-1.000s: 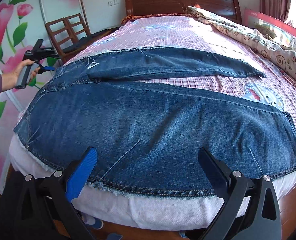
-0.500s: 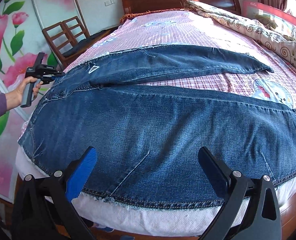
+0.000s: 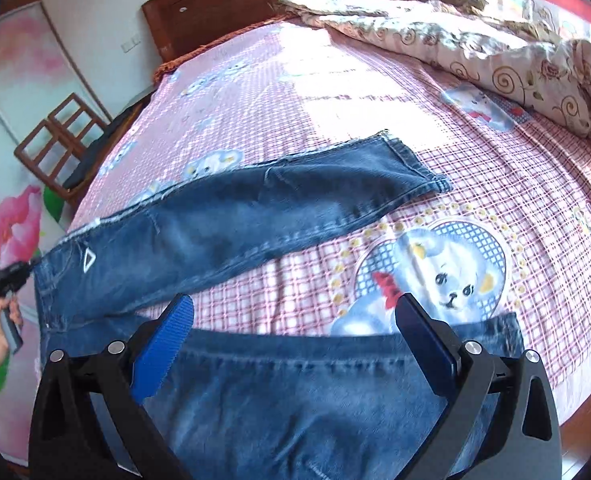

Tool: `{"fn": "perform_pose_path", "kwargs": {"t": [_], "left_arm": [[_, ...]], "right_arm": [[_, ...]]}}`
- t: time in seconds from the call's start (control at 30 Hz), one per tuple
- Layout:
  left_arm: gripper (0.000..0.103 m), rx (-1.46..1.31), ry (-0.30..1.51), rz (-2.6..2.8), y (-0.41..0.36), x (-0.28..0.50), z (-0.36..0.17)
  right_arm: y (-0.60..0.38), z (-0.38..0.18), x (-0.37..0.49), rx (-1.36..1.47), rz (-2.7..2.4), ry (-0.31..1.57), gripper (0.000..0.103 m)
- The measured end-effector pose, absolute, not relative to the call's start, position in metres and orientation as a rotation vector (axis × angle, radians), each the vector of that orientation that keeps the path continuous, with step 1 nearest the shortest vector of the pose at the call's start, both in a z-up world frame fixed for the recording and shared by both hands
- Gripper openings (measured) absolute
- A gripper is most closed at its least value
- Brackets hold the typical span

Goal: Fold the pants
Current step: 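Grasp the jeans leg hem with the right tool while the left tool holds the waistband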

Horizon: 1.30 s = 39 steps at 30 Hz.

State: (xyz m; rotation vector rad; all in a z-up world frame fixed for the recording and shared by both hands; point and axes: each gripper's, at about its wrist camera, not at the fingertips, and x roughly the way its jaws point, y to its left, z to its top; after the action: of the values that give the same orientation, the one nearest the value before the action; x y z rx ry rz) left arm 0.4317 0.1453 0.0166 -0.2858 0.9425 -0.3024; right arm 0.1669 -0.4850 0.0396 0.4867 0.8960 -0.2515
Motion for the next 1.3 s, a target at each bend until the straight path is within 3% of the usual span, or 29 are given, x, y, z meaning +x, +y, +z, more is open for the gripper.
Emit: {"fn": "perform_pose_path", "kwargs": {"t": [0.2, 0.27, 0.3, 0.33, 0.63, 0.7, 0.8, 1.03, 1.3], "left_arm": [[0.011, -0.272, 0.963, -0.249, 0.139, 0.434, 0.013], [0.011, -0.266, 0.971, -0.234, 0.139, 0.435, 0.011], [0.011, -0.259, 0.974, -0.226, 0.138, 0.437, 0.010], [0.011, -0.253, 0.978, -0.219, 0.138, 0.438, 0.009], [0.011, -0.221, 1.003, -0.176, 0.132, 0.446, 0.002], [0.011, -0.217, 1.004, -0.171, 0.131, 0.445, 0.003], [0.011, -0.209, 1.001, -0.167, 0.130, 0.444, 0.005], [0.010, -0.258, 0.921, -0.189, 0.134, 0.429, 0.025], [0.009, -0.387, 0.790, -0.258, 0.158, 0.389, 0.068]], "right_arm": [[-0.604, 0.024, 0.269, 0.593, -0.305, 1.001, 0.100], [-0.626, 0.018, 0.299, 0.614, -0.295, 1.002, 0.087], [-0.634, 0.012, 0.313, 0.617, -0.295, 1.020, 0.072], [-0.640, 0.006, 0.325, 0.614, -0.299, 1.042, 0.065], [-0.646, -0.036, 0.381, 0.464, -0.338, 1.185, 0.061], [-0.643, -0.044, 0.386, 0.418, -0.360, 1.232, 0.055], [-0.633, -0.041, 0.388, 0.289, -0.353, 1.242, 0.020], [-0.620, 0.019, 0.371, 0.207, -0.360, 1.040, 0.017], [-0.606, 0.100, 0.288, 0.233, -0.301, 0.768, 0.017]]}}
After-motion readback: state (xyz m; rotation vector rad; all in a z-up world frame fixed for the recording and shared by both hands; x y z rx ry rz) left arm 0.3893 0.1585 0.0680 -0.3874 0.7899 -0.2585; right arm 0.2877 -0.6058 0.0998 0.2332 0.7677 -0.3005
